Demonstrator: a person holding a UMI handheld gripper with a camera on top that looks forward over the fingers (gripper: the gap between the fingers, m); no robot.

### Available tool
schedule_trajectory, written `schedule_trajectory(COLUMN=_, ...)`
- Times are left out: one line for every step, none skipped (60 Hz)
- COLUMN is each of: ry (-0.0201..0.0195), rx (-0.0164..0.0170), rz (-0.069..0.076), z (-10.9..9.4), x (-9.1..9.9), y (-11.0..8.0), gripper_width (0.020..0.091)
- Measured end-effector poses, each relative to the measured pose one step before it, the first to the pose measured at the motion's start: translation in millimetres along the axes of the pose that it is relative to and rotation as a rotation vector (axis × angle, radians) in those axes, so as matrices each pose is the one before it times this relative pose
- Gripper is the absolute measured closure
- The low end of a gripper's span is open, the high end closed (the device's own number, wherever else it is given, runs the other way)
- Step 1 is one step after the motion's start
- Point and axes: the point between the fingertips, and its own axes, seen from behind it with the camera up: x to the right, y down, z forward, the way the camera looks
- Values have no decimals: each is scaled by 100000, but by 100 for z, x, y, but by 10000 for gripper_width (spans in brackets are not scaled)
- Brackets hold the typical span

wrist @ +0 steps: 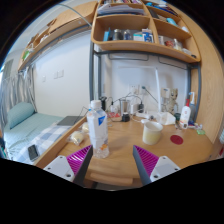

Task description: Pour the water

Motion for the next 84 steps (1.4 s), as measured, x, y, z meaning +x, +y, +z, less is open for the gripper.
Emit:
schedule_trajectory(ry=-1024, rx=-95, rz=-565, z=693, x=-723, y=102, gripper_width=279)
schedule_trajectory(ry=-930, rx=-165, rz=-599, z=351, x=-216, y=-7, gripper_width=279)
schedule_trajectory(ry=-829, rx=-68, rz=-547, z=457, x=-173, y=-71, gripper_width=277)
schedule_trajectory(ry=-730, rx=86, rz=-486, z=438, x=-189, y=-140, gripper_width=277)
schedule_trajectory(ry=-613, rx=328, rz=-353, z=416, x=-116, y=-243, gripper_width=277)
schedule_trajectory(ry=-450, rx=430, rz=-217, z=452, x=-130, y=-268, gripper_width=276)
schedule_trajectory(ry=-387, rx=439, rz=-5, z=528, x=-90, y=-313, gripper_width=278)
schedule_trajectory(ry=-258, rx=448, rz=141, z=477, x=-50, y=-315, gripper_width=277)
schedule_trajectory(ry=-295, rx=422, rz=263, z=492, x=-488, y=-179, gripper_width=278)
schedule_trajectory(ry=-288, rx=370, rz=324, z=488, x=-570, y=-257, gripper_width=279)
schedule_trajectory(ry=-51, rx=391, rz=275, z=499, x=-214, y=-222, gripper_width=276)
schedule_trajectory(ry=106, rx=352, rz=162, z=304, x=-649, y=-139, gripper_width=280)
schedule_trajectory(ry=136, rx=470, rz=81, z=533, x=-307, y=-166, gripper_width=280)
schedule_trajectory(ry=218, rx=494, rz=7, z=456, x=-230, y=-221, gripper_width=278)
schedule_trajectory(ry=211, rx=451, rz=-57, z=462, x=-224, y=-244, gripper_width=279)
schedule_trajectory(ry=185, rx=470, rz=-135, z=428, x=-287, y=-204, gripper_width=279)
schedule_trajectory(ry=196, rx=281, rz=-88, z=337, x=-749, y=14, gripper_width=279)
schedule_trajectory(ry=320, rx=448, rz=74, z=366, x=-937, y=174, gripper_width=278)
schedule_trajectory(ry=879, rx=937, rz=519, z=270, x=-1859, y=660, gripper_width=277)
schedule_trajectory(ry=1140, rx=929, rz=538, z=133, x=-1097, y=363, gripper_width=277)
schedule_trajectory(ry=745, rx=595, rz=385, z=380, x=-442, y=74, gripper_width=279)
schedule_trajectory(ry=531, rx=523, rz=432, z=441, x=-133, y=-74, gripper_width=286)
schedule_trajectory(ry=476, rx=372, rz=549, z=411, x=-106, y=-106, gripper_width=287)
schedule_trajectory(ry=400, rx=363, rz=649, z=411, x=-13, y=-113, gripper_width=286)
schedule_trajectory(ry=425, rx=416, rz=718, z=414, x=126, y=-98, gripper_width=290)
schedule_trajectory(ry=555, rx=356, rz=603, z=346, x=15, y=-63, gripper_width=293)
schedule_trajectory(ry=634, rx=487, rz=499, z=329, x=94, y=-118, gripper_width=300)
schedule_trajectory(ry=642, rx=603, rz=344, z=287, x=66, y=-143, gripper_width=307)
schedule_trajectory(ry=542, rx=752, rz=217, z=240, x=46, y=-151, gripper_width=321)
schedule_trajectory(ry=313, rx=997, rz=-76, z=237, x=57, y=-173, gripper_width=339)
schedule_trajectory(ry=258, rx=1110, rz=-197, z=204, x=39, y=-232, gripper_width=368)
schedule_trajectory(ry=231, rx=1125, rz=-258, z=190, x=10, y=-203, gripper_width=400)
schedule_trajectory(ry=189, rx=987, rz=-160, z=195, x=15, y=-191, gripper_width=441)
schedule_trajectory(ry=77, rx=938, rz=-108, z=186, x=8, y=-120, gripper_width=484)
schedule_trajectory(ry=-9, rx=847, rz=-2, z=151, x=-31, y=-118, gripper_width=530)
schedule_trajectory(ry=182, rx=684, rz=-55, z=113, x=20, y=-98, gripper_width=553)
schedule_trajectory(ry=137, rx=433, rz=-390, z=115, x=8, y=7, gripper_width=553)
schedule_trajectory(ry=442, rx=387, rz=-556, z=127, x=91, y=53, gripper_width=561)
schedule_trajectory(ry=694, rx=609, rz=-506, z=31, x=132, y=-36, gripper_width=567)
schedule_trajectory(ry=569, rx=622, rz=-388, z=28, x=110, y=-7, gripper_width=573)
schedule_trajectory(ry=548, rx=324, rz=-277, z=-48, x=102, y=14, gripper_width=579)
schedule_trajectory(ry=181, rx=734, rz=79, z=-1, x=-27, y=-87, gripper_width=586)
schedule_trajectory(ry=338, rx=436, rz=71, z=3, x=29, y=-16, gripper_width=592)
schedule_trajectory(ry=556, rx=592, rz=138, z=29, x=94, y=-55, gripper_width=592)
schedule_trajectory(ry=826, rx=475, rz=86, z=20, x=176, y=-1, gripper_width=600)
schedule_trajectory(ry=842, rx=149, rz=292, z=25, x=114, y=25, gripper_width=611)
schedule_trajectory(ry=286, rx=-236, rz=298, z=5, x=-5, y=71, gripper_width=613)
schedule_trajectory(ry=-430, rx=-32, rz=306, z=-80, x=-160, y=-28, gripper_width=615)
schedule_trajectory(ry=-178, rx=-523, rz=208, z=29, x=-21, y=133, gripper_width=629)
schedule_trajectory(ry=-156, rx=-459, rz=23, z=39, x=-45, y=36, gripper_width=634)
schedule_trajectory(ry=-255, rx=-237, rz=-210, z=36, x=-11, y=8, gripper_width=651)
schedule_trajectory(ry=-372, rx=-380, rz=-10, z=38, x=-38, y=16, gripper_width=662)
schedule_trajectory(ry=-228, rx=-171, rz=-68, z=30, x=4, y=-28, gripper_width=669)
schedule_trajectory(ry=27, rx=-118, rz=-110, z=36, x=66, y=1, gripper_width=690)
schedule_trajectory(ry=79, rx=-178, rz=21, z=36, x=12, y=4, gripper_width=699)
schedule_trajectory(ry=195, rx=16, rz=134, z=36, x=102, y=-31, gripper_width=719)
schedule_trajectory(ry=617, rx=-278, rz=218, z=228, x=-185, y=-166, gripper_width=736)
schedule_trajectory(ry=100, rx=-68, rz=195, z=13, x=162, y=9, gripper_width=737)
schedule_trajectory(ry=368, rx=-131, rz=178, z=85, x=168, y=-7, gripper_width=737)
schedule_trajectory(ry=241, rx=-182, rz=-245, z=70, x=83, y=47, gripper_width=738)
schedule_trajectory(ry=-53, rx=-169, rz=-635, z=74, x=24, y=23, gripper_width=737)
schedule_trajectory(ry=-191, rx=47, rz=-537, z=55, x=34, y=-4, gripper_width=738)
schedule_trajectory(ry=-393, rx=217, rz=37, z=60, x=-29, y=-47, gripper_width=737)
schedule_trajectory(ry=-431, rx=232, rz=399, z=94, x=-42, y=-28, gripper_width=737)
schedule_trajectory(ry=-332, rx=-51, rz=507, z=94, x=26, y=40, gripper_width=737)
schedule_trajectory(ry=-207, rx=-421, rz=717, z=57, x=89, y=36, gripper_width=739)
schedule_trajectory(ry=-171, rx=-517, rz=812, z=63, x=102, y=-4, gripper_width=740)
schedule_trajectory(ry=-255, rx=-706, rz=971, z=55, x=69, y=5, gripper_width=739)
schedule_trajectory(ry=-439, rx=-636, rz=1059, z=62, x=54, y=-55, gripper_width=739)
schedule_trajectory(ry=-451, rx=-434, rz=1102, z=32, x=77, y=-120, gripper_width=739)
schedule_trajectory(ry=-225, rx=-314, rz=1175, z=-8, x=146, y=-118, gripper_width=739)
schedule_trajectory(ry=-19, rx=-207, rz=1487, z=69, x=205, y=-193, gripper_width=738)
schedule_trajectory(ry=-102, rx=-180, rz=1999, z=45, x=217, y=-231, gripper_width=738)
schedule_trajectory(ry=-271, rx=-147, rz=2572, z=89, x=175, y=-282, gripper_width=738)
schedule_trajectory(ry=-763, rx=-23, rz=2972, z=99, x=172, y=-179, gripper_width=738)
schedule_trajectory(ry=-571, rx=-140, rz=3166, z=110, x=113, y=-327, gripper_width=739)
schedule_trajectory(ry=-574, rx=-56, rz=3038, z=131, x=142, y=-383, gripper_width=740)
schedule_trajectory(ry=-500, rx=120, rz=2879, z=133, x=139, y=-415, gripper_width=739)
schedule_trajectory(ry=-240, rx=187, rz=2828, z=160, x=225, y=-405, gripper_width=739)
schedule_trajectory(ry=-47, rx=25, rz=3032, z=218, x=282, y=-372, gripper_width=739)
schedule_trajectory(ry=-51, rx=-297, rz=3385, z=256, x=290, y=-284, gripper_width=739)
schedule_trajectory(ry=-86, rx=-429, rz=3614, z=262, x=135, y=-227, gripper_width=739)
schedule_trajectory(ry=-494, rx=-286, rz=3745, z=261, x=145, y=-322, gripper_width=740)
schedule_trajectory(ry=-623, rx=-253, rz=3821, z=283, x=139, y=-292, gripper_width=740)
